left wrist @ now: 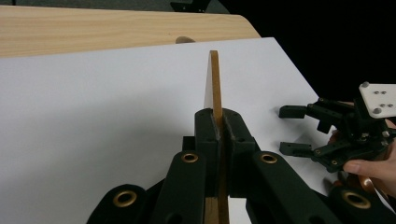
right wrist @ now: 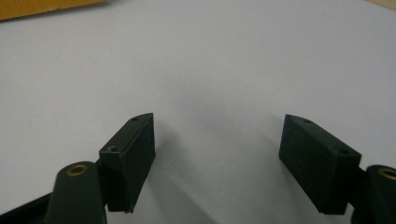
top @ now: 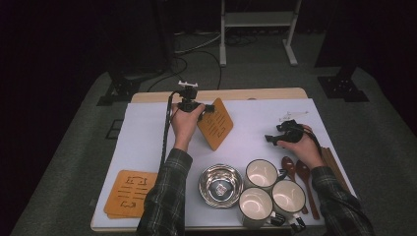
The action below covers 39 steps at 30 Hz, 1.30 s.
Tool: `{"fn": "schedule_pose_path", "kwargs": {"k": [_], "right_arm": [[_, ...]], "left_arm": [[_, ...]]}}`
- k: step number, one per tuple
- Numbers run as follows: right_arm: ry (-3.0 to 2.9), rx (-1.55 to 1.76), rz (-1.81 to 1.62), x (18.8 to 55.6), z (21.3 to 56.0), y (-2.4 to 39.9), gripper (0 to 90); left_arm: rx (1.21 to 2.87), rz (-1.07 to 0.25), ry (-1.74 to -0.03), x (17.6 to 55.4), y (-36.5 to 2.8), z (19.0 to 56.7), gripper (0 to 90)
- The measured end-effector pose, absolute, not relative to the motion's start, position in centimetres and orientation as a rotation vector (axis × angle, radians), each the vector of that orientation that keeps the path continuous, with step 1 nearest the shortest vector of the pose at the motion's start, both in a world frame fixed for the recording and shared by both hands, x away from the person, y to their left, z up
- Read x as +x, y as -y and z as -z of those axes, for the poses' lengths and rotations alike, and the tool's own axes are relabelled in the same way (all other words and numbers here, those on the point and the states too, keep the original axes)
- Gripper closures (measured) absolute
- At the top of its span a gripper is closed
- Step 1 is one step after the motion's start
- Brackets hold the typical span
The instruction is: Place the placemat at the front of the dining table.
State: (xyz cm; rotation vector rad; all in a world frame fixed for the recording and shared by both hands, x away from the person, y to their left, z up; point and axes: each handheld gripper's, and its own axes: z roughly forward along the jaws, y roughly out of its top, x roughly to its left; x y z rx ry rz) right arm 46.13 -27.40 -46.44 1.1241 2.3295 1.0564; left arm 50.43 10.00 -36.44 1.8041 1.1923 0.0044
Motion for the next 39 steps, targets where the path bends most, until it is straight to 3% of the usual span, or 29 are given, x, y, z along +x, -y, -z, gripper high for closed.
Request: {"fn": "schedule_pose_path", "kwargs": {"k": [13, 39], "right_arm": [[-2.329, 1.123, -1.056, 46.13, 46.44, 27.40, 25.3], [-2.329, 1.124, -1.056, 46.12, 46.45, 27.40, 25.3]], "left_arm": [[1.824, -0.038, -1.215, 50.47, -10.33, 36.46, 82.5], [1.915, -0.138, -1.261, 50.34, -10.87, 36.68, 55.7]]}}
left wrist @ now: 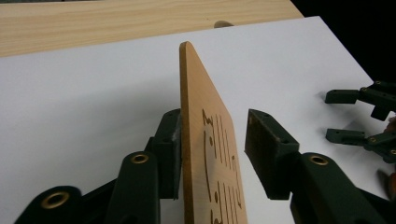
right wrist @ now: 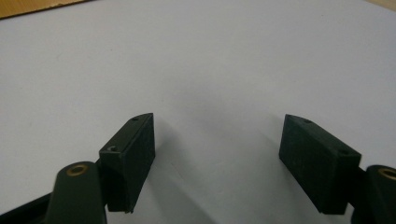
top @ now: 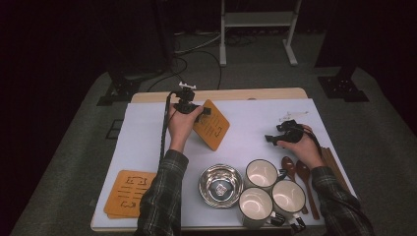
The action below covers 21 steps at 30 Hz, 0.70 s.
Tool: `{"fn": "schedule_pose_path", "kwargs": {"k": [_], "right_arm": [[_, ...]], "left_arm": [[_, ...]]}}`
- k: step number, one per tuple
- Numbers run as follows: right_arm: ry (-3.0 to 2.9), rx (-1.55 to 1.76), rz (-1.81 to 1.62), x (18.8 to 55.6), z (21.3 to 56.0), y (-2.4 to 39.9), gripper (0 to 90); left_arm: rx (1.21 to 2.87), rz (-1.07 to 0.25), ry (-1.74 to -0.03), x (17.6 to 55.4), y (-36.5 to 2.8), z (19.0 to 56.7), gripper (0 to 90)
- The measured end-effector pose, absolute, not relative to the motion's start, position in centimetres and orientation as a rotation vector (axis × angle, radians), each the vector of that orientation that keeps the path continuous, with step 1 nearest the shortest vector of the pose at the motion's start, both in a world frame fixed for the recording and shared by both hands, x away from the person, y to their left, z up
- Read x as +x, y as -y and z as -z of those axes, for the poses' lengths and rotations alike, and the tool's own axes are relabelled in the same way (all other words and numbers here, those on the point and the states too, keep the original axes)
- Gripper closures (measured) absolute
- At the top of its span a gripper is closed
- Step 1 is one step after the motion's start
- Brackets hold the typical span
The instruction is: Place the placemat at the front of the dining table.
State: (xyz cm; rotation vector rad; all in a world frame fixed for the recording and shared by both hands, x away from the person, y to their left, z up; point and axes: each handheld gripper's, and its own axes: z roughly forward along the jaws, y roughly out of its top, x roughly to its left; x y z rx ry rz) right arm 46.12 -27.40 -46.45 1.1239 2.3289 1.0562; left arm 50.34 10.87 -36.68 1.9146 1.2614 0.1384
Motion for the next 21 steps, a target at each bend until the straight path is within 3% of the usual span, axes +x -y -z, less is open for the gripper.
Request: {"fn": "schedule_pose_path", "kwargs": {"k": [21], "right_arm": [[-2.329, 1.125, -1.056, 46.12, 46.44, 27.40, 25.2]], "left_arm": [[1.961, -0.159, -1.303, 50.03, -11.63, 37.22, 45.8]]}}
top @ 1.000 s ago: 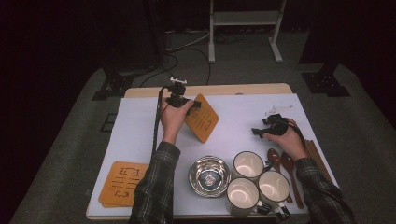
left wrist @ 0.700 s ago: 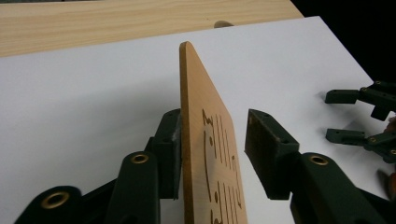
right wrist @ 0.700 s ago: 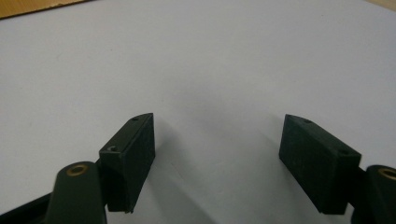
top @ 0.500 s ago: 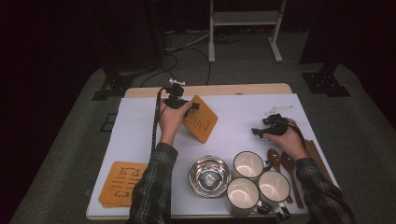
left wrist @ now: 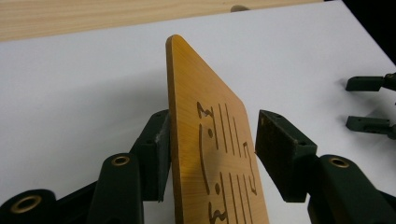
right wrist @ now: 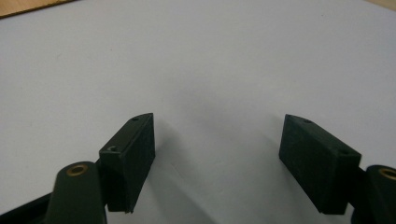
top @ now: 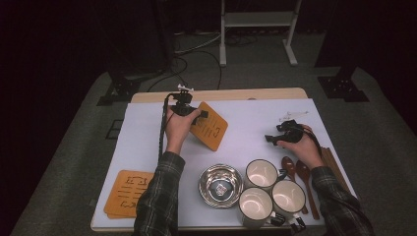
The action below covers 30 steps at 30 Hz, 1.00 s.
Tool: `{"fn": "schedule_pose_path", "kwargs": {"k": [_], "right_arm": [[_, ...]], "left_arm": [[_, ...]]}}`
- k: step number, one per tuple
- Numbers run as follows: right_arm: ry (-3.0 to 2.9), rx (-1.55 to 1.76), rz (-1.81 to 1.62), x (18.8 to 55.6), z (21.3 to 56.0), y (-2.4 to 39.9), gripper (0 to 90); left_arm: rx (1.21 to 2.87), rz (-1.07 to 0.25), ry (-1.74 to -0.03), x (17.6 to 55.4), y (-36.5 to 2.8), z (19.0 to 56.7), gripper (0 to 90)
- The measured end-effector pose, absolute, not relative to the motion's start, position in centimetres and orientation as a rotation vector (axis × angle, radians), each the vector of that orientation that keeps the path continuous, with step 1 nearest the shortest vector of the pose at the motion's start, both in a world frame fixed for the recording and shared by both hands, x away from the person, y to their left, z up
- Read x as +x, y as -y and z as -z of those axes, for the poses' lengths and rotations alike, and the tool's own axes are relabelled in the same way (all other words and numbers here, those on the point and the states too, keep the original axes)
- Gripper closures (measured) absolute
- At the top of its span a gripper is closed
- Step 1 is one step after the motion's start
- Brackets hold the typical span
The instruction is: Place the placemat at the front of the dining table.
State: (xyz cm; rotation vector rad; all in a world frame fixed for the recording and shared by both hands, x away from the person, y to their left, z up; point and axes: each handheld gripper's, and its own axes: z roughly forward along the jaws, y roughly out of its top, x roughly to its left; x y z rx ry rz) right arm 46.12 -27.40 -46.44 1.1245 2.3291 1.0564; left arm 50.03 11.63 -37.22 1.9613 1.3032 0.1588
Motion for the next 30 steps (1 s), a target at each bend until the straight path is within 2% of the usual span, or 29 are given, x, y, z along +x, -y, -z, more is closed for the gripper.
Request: {"fn": "schedule_pose_path", "kwargs": {"k": [30], "right_arm": [[-2.328, 1.124, -1.055, 46.1, 46.4, 27.4, 25.3]], "left_arm": [[2.037, -0.162, -1.380, 48.7, -13.0, 38.8, 35.4]]}}
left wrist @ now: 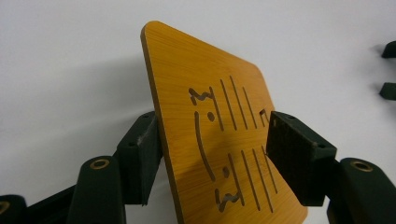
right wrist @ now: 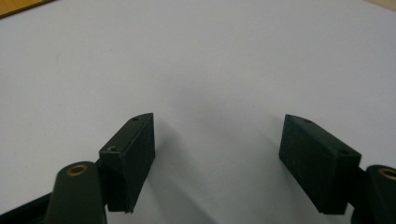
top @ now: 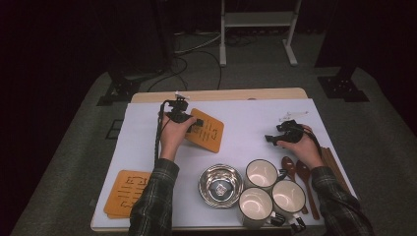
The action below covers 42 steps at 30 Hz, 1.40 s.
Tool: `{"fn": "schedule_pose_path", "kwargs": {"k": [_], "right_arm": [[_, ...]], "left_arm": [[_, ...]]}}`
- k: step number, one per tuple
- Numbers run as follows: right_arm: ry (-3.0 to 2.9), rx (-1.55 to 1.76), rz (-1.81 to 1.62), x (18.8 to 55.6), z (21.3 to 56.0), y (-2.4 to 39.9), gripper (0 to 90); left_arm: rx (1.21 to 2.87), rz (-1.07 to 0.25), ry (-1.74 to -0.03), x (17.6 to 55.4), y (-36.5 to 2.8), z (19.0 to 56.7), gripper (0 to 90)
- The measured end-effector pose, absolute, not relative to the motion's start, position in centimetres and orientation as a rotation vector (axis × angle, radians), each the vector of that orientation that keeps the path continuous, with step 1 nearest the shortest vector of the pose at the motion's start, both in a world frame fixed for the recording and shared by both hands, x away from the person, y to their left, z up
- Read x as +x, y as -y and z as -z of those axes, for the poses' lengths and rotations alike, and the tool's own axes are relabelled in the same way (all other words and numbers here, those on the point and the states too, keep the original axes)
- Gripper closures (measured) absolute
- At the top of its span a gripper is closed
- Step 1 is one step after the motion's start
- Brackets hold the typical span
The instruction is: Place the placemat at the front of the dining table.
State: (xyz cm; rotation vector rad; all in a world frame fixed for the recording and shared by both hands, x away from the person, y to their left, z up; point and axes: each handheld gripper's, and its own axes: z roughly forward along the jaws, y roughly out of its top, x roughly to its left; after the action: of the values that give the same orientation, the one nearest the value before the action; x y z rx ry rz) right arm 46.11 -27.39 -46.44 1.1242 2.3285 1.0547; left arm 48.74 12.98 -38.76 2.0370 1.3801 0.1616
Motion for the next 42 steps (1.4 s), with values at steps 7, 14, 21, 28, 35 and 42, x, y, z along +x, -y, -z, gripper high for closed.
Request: {"fn": "schedule_pose_path", "kwargs": {"k": [7, 14, 21, 28, 35, 42], "right_arm": [[-2.329, 1.125, -1.055, 46.1, 46.4, 27.4, 25.2], [-2.329, 1.125, -1.055, 46.1, 46.4, 27.4, 25.3], [-2.329, 1.125, -1.055, 46.1, 46.4, 27.4, 25.2], [-2.329, 1.125, -1.055, 46.1, 46.4, 27.4, 25.3], [-2.329, 1.125, -1.055, 46.1, 46.4, 27.4, 25.2], [-2.328, 1.125, -1.055, 46.1, 46.4, 27.4, 25.2]], "left_arm": [[2.052, -0.159, -1.410, 48.7, -13.1, 39.4, 33.6], [2.069, -0.159, -1.442, 48.8, -13.2, 40.1, 32.6], [2.080, -0.146, -1.469, 48.9, -13.3, 40.5, 32.1], [2.091, -0.134, -1.486, 48.8, -13.2, 41.0, 31.6], [2.094, -0.108, -1.497, 48.7, -12.9, 41.4, 31.6], [2.102, -0.093, -1.490, 48.4, -12.5, 41.8, 31.4]]}}
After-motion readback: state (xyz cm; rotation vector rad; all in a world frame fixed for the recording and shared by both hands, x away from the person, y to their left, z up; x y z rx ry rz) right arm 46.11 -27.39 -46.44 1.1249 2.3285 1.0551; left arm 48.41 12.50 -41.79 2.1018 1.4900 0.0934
